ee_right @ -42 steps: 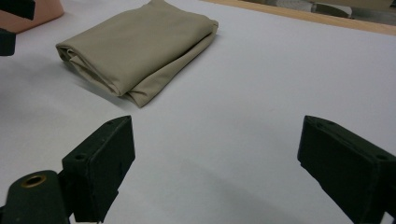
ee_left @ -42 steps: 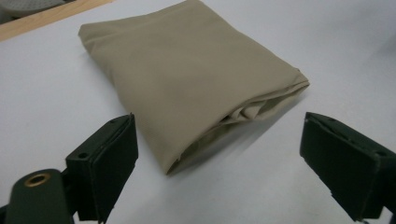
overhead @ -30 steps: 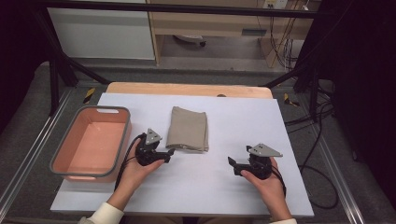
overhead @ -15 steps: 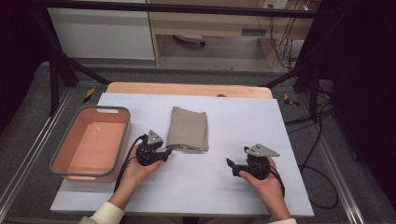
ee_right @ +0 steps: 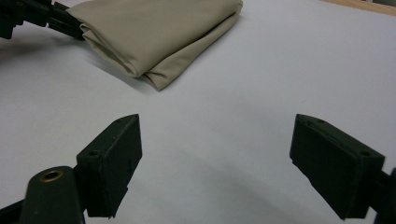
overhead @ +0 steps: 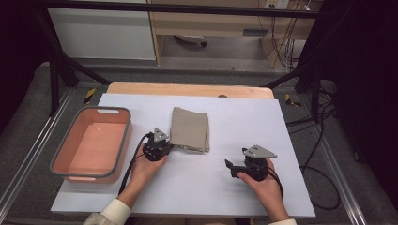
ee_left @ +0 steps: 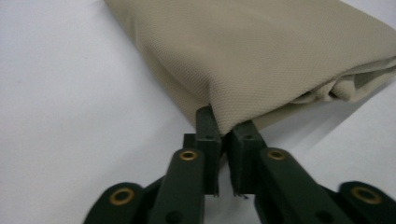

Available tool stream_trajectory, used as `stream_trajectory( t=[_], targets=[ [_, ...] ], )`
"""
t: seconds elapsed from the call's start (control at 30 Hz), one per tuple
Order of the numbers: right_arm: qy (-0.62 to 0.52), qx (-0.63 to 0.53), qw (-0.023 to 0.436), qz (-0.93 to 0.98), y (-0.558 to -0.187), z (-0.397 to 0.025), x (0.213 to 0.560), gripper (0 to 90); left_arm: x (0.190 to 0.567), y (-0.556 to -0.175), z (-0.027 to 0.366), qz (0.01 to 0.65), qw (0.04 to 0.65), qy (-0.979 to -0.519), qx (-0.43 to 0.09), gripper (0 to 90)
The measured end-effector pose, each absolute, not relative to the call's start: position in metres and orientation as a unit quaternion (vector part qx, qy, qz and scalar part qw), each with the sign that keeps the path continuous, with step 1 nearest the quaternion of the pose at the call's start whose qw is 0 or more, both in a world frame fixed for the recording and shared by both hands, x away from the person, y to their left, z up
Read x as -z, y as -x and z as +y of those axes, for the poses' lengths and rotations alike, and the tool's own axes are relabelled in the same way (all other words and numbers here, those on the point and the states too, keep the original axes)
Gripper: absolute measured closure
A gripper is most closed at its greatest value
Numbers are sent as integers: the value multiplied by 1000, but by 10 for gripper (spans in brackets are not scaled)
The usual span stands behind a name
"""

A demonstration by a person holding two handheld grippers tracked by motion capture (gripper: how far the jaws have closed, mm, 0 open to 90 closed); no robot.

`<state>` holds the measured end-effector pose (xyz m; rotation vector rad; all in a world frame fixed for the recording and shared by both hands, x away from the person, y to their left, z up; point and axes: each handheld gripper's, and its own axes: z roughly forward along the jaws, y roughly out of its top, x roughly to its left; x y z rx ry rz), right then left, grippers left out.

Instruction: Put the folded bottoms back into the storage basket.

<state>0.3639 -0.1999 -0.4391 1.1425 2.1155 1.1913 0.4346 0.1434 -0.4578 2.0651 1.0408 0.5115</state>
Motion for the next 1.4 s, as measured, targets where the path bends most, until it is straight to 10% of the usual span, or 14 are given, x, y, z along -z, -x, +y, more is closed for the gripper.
stream_trajectory(
  t=[1.4],
  targets=[
    [-352, -425, 153, 820, -339, -151, 439, 164, 443, -338, 164, 346, 341, -866, -121, 867]
  ],
)
